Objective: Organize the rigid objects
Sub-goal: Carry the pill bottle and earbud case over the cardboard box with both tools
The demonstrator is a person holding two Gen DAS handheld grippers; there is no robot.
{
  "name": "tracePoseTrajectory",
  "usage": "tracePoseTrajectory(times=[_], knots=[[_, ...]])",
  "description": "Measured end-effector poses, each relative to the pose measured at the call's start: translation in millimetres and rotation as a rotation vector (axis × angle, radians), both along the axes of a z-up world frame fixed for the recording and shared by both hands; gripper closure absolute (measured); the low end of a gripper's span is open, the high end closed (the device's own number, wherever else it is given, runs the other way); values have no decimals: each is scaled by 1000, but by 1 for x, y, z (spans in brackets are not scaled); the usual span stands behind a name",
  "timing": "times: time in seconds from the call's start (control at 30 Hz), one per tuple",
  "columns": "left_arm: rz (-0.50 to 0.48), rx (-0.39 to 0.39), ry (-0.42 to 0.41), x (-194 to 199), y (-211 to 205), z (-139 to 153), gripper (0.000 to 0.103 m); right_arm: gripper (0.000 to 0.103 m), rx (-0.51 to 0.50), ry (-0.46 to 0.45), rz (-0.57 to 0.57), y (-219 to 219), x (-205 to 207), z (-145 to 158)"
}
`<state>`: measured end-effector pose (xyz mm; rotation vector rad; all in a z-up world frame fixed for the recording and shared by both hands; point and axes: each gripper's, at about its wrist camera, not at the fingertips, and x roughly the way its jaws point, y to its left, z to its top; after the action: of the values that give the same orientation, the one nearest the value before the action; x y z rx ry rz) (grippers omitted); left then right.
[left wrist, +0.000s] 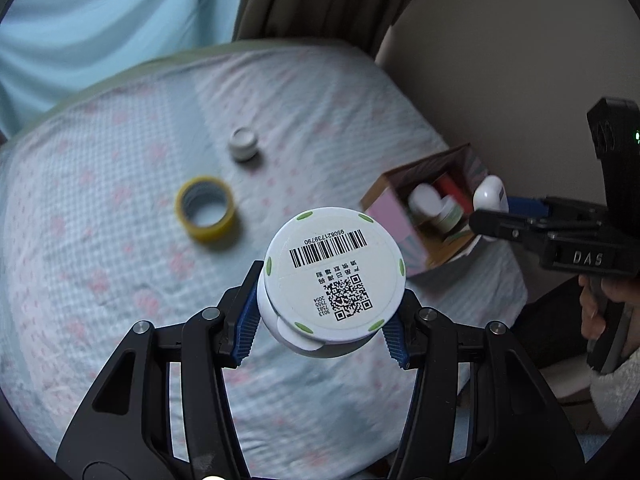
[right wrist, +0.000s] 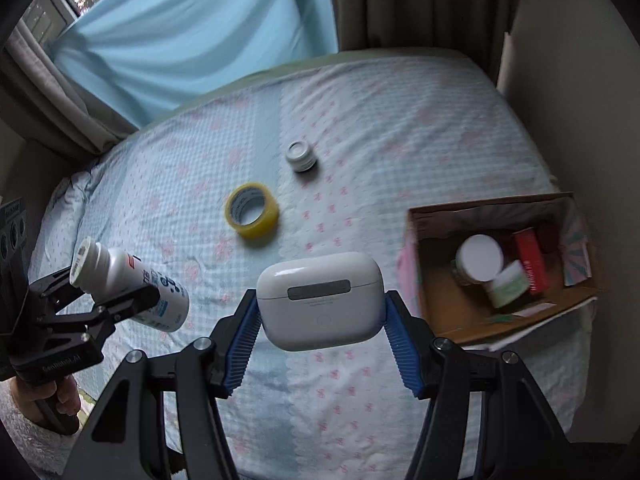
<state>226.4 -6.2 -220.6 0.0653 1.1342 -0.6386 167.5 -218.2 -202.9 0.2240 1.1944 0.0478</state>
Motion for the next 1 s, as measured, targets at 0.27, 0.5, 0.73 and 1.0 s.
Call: tracePoseTrajectory(times=[0.27, 0.5, 0.73, 1.0], knots=[[58, -26, -10, -6, -90, 20, 54, 46, 15, -25, 0, -94, -13, 13], [53, -10, 25, -4, -169, 9, 54, 46, -2, -1, -34, -187, -12, 1], [69, 25, 93, 3, -233, -26, 54, 46, -33, 61, -34, -254, 0, -34], [106, 103, 191, 13, -278, -87, 54, 46, -55, 139, 17, -291, 15, -96]])
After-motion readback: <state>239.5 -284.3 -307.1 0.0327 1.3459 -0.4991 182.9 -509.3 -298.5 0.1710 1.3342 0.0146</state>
